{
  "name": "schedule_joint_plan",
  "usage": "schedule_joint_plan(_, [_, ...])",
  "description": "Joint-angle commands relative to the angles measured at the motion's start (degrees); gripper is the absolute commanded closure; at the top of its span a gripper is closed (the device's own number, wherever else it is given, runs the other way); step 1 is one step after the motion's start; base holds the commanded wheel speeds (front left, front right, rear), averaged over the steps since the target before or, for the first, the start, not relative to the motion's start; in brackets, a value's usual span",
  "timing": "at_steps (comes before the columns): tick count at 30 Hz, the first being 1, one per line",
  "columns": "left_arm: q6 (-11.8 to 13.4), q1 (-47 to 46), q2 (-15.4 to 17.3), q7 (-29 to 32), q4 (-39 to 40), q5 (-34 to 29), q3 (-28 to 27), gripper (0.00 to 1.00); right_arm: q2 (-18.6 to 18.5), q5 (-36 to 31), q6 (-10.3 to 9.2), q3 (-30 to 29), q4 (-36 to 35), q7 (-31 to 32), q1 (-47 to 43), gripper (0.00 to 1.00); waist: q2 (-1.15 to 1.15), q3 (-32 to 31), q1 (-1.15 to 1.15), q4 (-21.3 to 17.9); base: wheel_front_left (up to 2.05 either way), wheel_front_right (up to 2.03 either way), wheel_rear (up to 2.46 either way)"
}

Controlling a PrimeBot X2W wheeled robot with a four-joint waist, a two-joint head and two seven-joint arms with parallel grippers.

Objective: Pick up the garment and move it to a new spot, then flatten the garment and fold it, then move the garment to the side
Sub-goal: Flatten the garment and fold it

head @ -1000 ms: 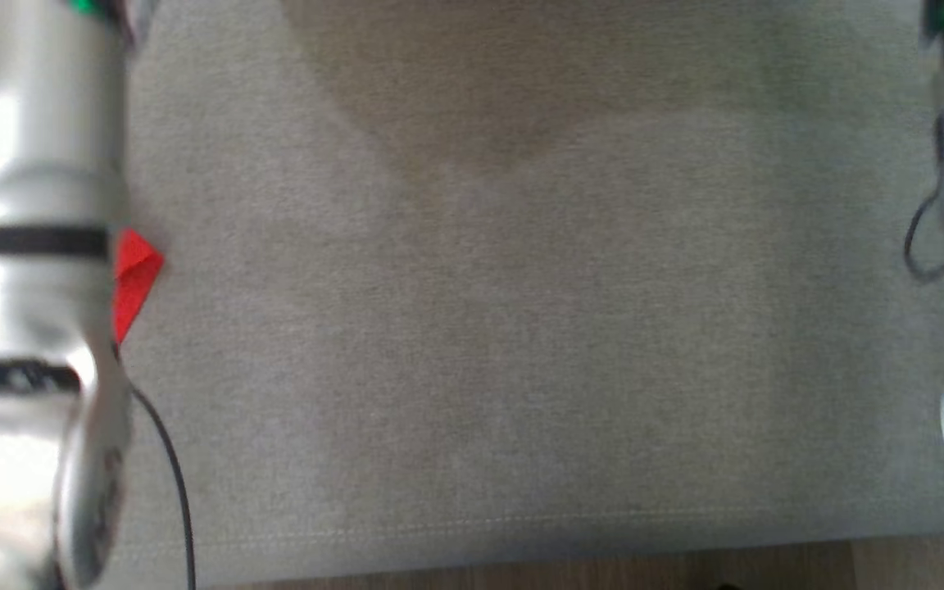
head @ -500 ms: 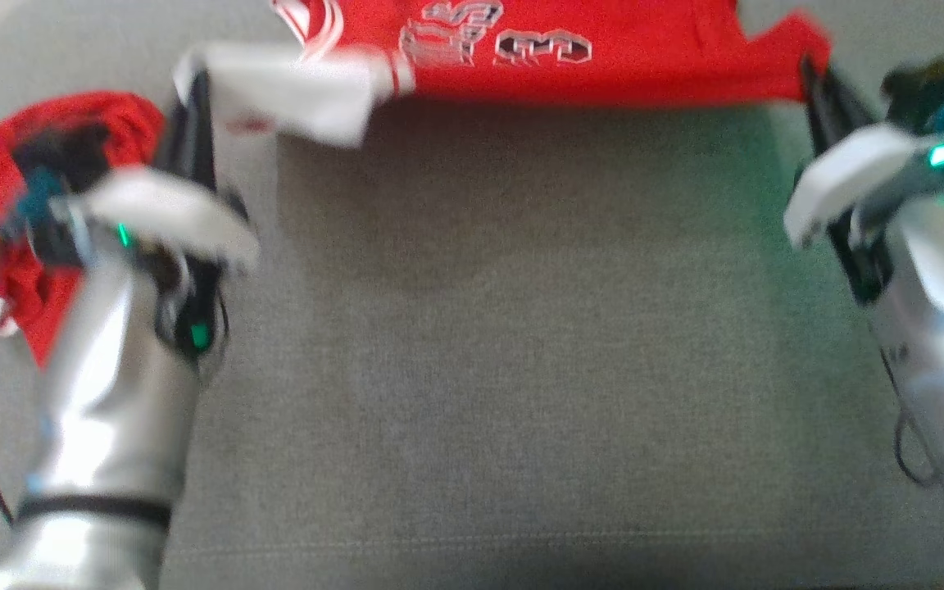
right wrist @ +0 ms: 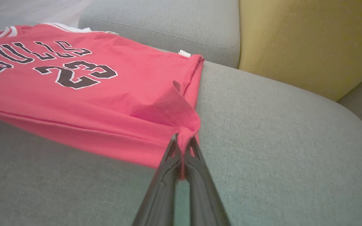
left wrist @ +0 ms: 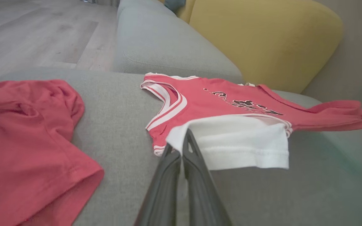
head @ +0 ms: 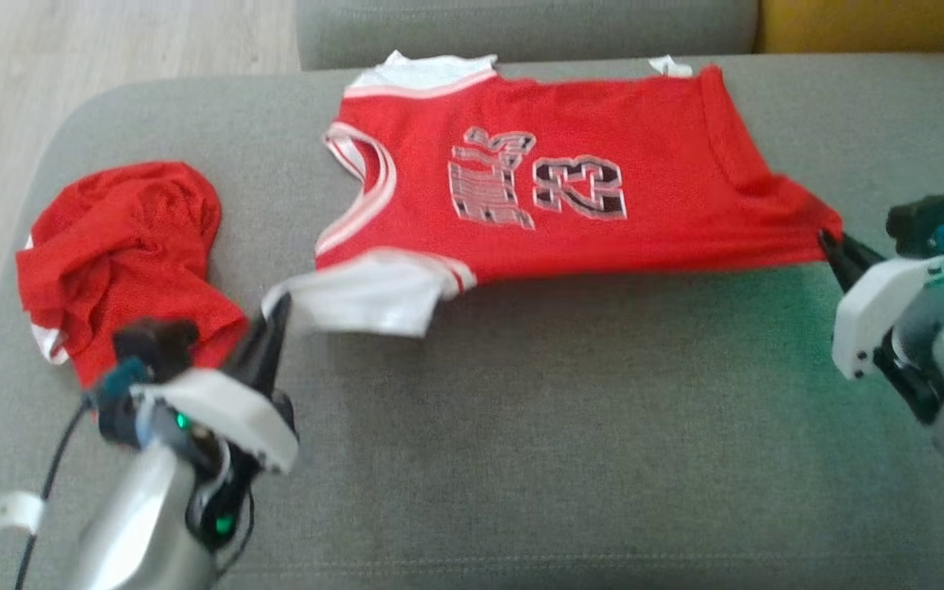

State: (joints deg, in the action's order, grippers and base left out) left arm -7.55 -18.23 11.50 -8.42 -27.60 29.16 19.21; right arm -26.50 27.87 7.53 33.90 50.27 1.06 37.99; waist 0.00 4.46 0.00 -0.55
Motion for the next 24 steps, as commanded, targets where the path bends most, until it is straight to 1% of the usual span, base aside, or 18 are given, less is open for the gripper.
schedule_joint_plan(1, [0.1,-1.2,2.4,0.3,2.5,0.4,-2.0,1.00,-2.1,0.8,-0.04,0.6,-1.6,0.5,-0.3,1.00,0.00,-0.6,0.00,-0.1,0.00,0.00,0.00])
schedule_joint_plan(8, [0.1,7.0,5.4,7.2,10.7,2.5,0.4,1.00,-7.0,6.5,-0.04,4.6,-7.7,9.3,-5.6,1.00,0.00,-3.2,0.00,-0.3,0.00,0.00,0.00])
schedule_joint_plan(15, [0.1,14.1,8.8,14.9,18.5,5.3,2.1,1.00,-11.9,12.3,-0.04,7.0,-14.6,18.5,-11.2,1.00,0.00,-5.1,0.00,-0.6,0.00,0.00,0.00])
schedule_joint_plan(20, [0.5,18.2,11.9,21.9,24.7,7.8,2.5,1.00,-15.5,17.2,-0.04,7.0,-19.9,26.8,-15.3,1.00,0.00,-5.5,0.00,-0.5,0.00,0.00,0.00])
schedule_joint_plan(22, [1.1,18.7,13.1,23.4,27.1,8.2,2.1,1.00,-16.9,17.8,-0.04,6.0,-21.9,28.5,-16.0,1.00,0.00,-5.3,0.00,-0.5,0.00,0.00,0.00])
schedule_joint_plan(24, [1.9,18.3,13.4,23.7,28.8,8.2,1.4,1.00,-17.6,17.4,-0.04,4.4,-23.2,29.2,-16.0,1.00,0.00,-5.0,0.00,-0.5,0.00,0.00,0.00])
